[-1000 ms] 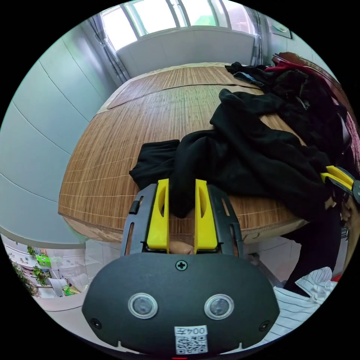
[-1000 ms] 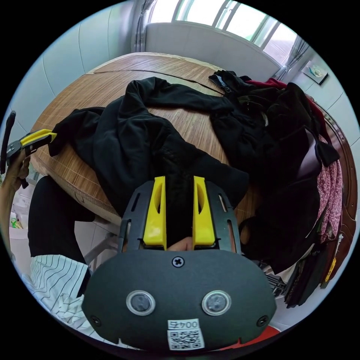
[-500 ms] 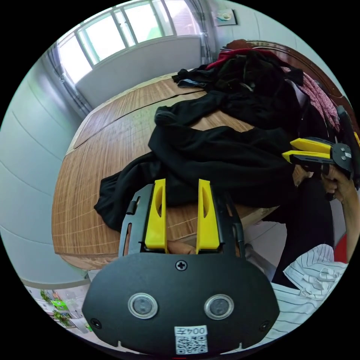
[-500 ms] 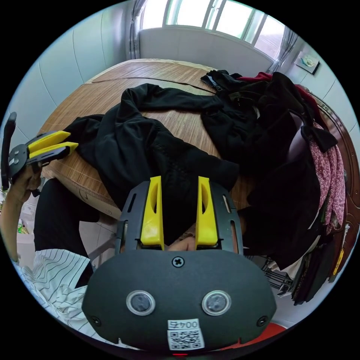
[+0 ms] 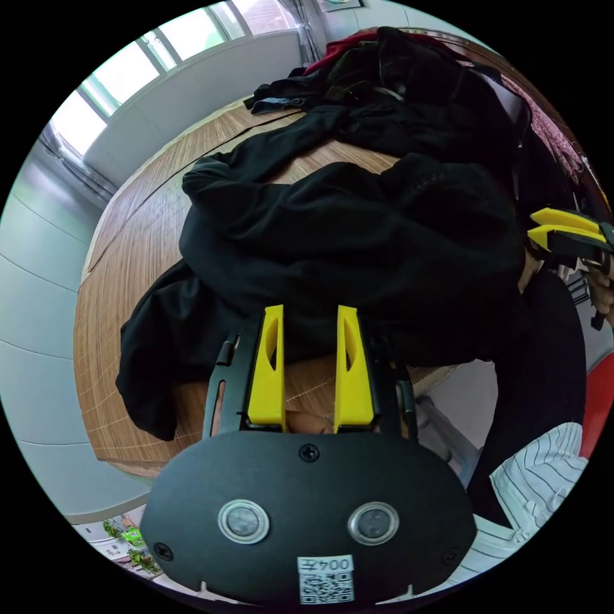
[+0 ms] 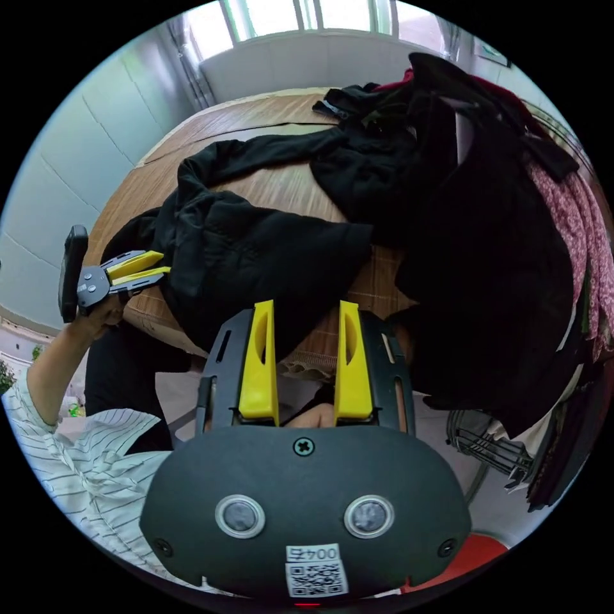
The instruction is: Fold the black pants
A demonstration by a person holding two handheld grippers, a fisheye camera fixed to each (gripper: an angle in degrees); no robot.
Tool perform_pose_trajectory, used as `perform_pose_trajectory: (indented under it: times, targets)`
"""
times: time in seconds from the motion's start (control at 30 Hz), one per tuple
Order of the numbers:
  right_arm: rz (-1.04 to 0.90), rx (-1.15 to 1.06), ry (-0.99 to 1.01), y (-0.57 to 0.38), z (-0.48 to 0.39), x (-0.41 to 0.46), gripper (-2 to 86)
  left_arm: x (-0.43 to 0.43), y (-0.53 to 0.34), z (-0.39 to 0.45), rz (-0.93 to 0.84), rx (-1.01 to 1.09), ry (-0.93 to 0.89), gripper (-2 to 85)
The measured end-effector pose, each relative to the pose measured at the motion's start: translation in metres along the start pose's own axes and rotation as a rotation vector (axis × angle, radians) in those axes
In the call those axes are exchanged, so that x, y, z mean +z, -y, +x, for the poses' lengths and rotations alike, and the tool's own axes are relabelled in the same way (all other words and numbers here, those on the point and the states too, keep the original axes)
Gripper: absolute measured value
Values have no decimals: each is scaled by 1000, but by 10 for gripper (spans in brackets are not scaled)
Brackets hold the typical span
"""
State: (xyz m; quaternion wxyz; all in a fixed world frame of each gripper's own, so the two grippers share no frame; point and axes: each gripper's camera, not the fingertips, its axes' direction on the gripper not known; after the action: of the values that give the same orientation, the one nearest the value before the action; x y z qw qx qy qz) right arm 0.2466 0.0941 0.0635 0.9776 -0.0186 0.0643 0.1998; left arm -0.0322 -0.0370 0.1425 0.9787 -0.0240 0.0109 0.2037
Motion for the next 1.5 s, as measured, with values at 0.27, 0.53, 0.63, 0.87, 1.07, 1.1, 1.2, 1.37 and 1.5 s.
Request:
perform_pose_trajectory:
  times: [0.27, 0.53, 0.63, 0.87, 1.07, 1.1, 1.2, 1.37, 1.5]
  targets:
    - [8, 124, 161, 16, 44, 9, 150, -2, -25, 1, 40, 0, -15, 125]
    - [112, 50, 332, 22, 34, -26, 3, -21, -63, -11, 119, -38, -35, 129]
    - [121, -47, 250, 30, -2, -59, -1, -23, -77, -9, 135, -27, -29, 129]
    - [-49, -102, 114, -4, 9, -43, 67, -14, -98, -3, 148, -14, -43, 131]
    - [-152, -132, 114, -32, -6, -27, 123, -4, -103, 16, 154, 27, -83, 132]
    - [-165, -105, 157, -32, -7, -24, 129, -3, -102, 22, 156, 37, -89, 133]
    - [-163, -21, 258, -32, -3, -19, 132, -2, -103, 34, 164, 63, -99, 135]
    - [-135, 14, 231, -25, -2, -25, 69, 4, -104, 56, 166, 136, -123, 140]
    - [-76, -53, 202, -19, -10, -57, 41, 10, -102, 76, 166, 210, -161, 147]
